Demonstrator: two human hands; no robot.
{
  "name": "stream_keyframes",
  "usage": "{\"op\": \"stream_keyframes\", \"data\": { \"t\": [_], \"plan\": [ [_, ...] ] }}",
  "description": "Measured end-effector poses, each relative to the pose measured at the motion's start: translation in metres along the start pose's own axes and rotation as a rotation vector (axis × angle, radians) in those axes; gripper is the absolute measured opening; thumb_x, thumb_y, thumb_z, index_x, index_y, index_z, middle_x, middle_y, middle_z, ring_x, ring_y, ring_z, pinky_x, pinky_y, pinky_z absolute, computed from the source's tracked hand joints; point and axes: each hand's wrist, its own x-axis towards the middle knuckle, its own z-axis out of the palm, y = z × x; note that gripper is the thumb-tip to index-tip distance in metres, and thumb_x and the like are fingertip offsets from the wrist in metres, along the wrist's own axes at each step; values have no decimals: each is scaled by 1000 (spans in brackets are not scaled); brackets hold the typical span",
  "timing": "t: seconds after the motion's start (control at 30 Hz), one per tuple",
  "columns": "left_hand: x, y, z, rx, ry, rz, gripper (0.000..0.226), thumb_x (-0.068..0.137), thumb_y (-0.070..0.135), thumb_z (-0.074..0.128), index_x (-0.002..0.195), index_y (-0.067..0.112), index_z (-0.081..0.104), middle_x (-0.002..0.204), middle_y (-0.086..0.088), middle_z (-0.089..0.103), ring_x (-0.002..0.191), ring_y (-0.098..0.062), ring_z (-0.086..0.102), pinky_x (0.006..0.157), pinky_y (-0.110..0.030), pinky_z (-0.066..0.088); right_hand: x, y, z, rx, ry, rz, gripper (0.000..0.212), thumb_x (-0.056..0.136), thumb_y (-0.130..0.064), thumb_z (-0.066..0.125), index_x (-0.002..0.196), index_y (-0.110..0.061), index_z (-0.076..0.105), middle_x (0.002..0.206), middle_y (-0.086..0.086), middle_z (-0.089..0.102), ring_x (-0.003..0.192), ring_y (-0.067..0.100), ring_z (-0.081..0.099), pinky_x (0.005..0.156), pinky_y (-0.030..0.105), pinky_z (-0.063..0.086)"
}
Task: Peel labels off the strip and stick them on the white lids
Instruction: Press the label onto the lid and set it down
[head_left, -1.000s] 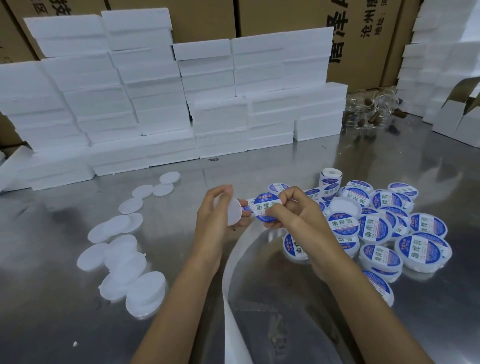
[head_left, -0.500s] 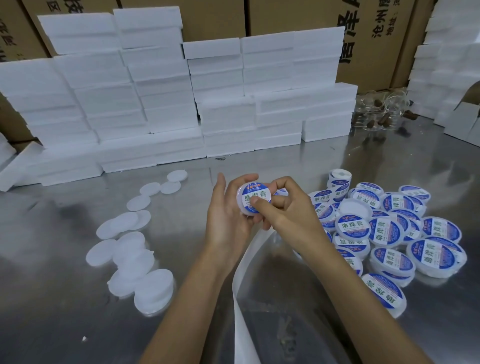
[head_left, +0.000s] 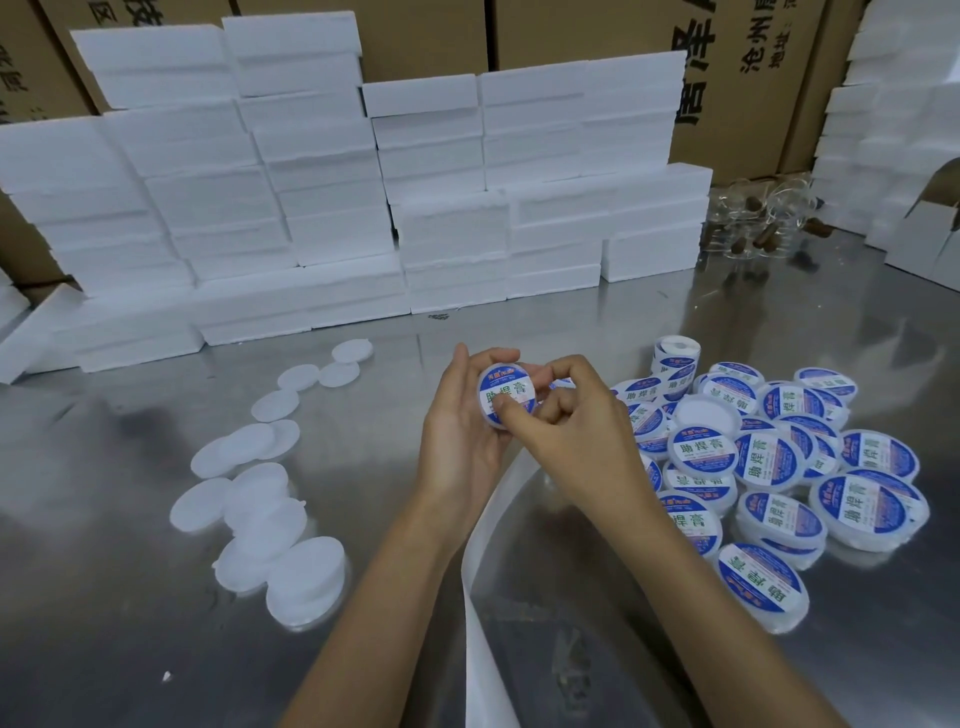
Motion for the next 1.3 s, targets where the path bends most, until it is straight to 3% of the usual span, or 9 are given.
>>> {"op": "stream_keyframes", "data": {
  "t": [0.1,0.2,0.3,0.5,0.6,0.73,0.93,1.13,1.3],
  "plan": [
    [0,1,1,-56,23,14,44,105,40,31,106,6,58,107,-19,65,100,-33,64,91,-43,51,-1,3,-3,-179,73,-15,58,65,-73,63,98,-31,41,55,-10,50,56,4,54,52,26,41],
    [0,0,1,-86,6,24,45,105,41,31,113,5,57,113,-20,66,100,-31,64,85,-39,55,-4,4,0,-310,77,-79,55,67,-86,47,75,-32,40,59,-16,52,55,4,50,49,28,31],
    [-1,2,2,-112,-22,8,45,105,42,31,114,6,57,120,-21,64,99,-32,61,87,-41,51,-6,4,3,-396,83,-156,49,80,-82,35,70,-34,41,57,-14,51,54,3,50,49,26,27],
    [-2,2,4,-89,-29,-7,44,104,41,31,109,7,59,119,-20,65,100,-26,67,91,-35,51,-5,3,-1,-446,177,-241,44,101,-47,32,68,-20,42,53,-9,38,50,17,37,45,23,19],
    [-2,1,5,-55,-20,3,49,104,44,29,114,6,56,117,-20,65,100,-25,67,94,-35,50,-7,1,-2,-472,145,-201,54,98,-58,21,64,-22,41,53,-7,42,52,20,45,48,29,23],
    [-5,0,9,-2,-55,-6,56,104,50,23,120,6,54,115,-19,65,101,-27,65,93,-37,51,-7,-2,1,-588,178,-127,70,77,-89,15,56,-25,35,48,-8,41,48,12,37,50,29,21],
    [-5,0,10,14,-98,1,55,105,45,25,119,2,56,117,-19,67,104,-26,67,95,-36,53,-4,3,1,-541,192,-142,71,86,-76,13,55,-22,46,48,-6,45,50,16,44,49,27,22],
    [-3,1,7,-24,-61,-3,51,99,48,36,107,5,63,117,-17,68,105,-24,67,99,-36,51,-2,5,3,-439,165,-83,64,100,-55,22,60,-18,56,52,-5,49,54,17,54,51,29,40],
    [-2,2,5,-56,-63,-5,49,105,45,28,117,6,55,123,-18,69,103,-28,67,99,-43,49,-8,4,4,-499,114,-149,57,87,-77,19,69,-29,43,54,-11,47,59,17,51,57,30,32]
  ]
}}
